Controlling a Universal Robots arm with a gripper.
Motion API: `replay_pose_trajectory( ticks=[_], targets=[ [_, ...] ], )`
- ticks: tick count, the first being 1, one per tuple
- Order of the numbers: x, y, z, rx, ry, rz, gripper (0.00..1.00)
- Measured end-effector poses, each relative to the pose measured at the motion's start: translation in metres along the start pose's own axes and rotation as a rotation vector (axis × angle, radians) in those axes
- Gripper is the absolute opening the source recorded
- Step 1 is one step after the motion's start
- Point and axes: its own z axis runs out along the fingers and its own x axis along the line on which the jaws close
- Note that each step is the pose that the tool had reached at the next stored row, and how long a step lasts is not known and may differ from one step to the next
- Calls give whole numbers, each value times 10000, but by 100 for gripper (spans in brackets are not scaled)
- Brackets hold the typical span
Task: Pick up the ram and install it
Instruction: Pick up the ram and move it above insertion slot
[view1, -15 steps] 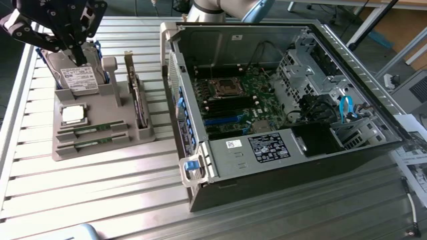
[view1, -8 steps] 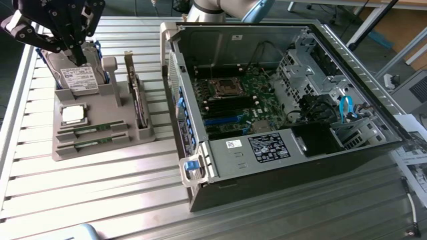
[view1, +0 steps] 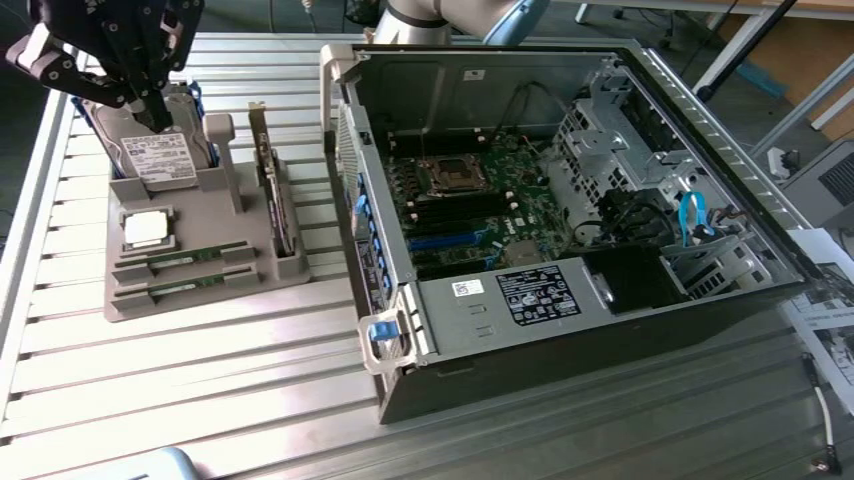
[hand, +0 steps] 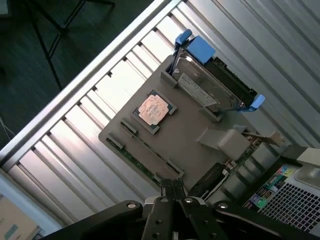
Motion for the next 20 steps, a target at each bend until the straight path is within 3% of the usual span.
replay_pose_trajectory(
  ticks=[20],
  targets=[
    [0,0,0,-69,130,-2896,11]
  ],
)
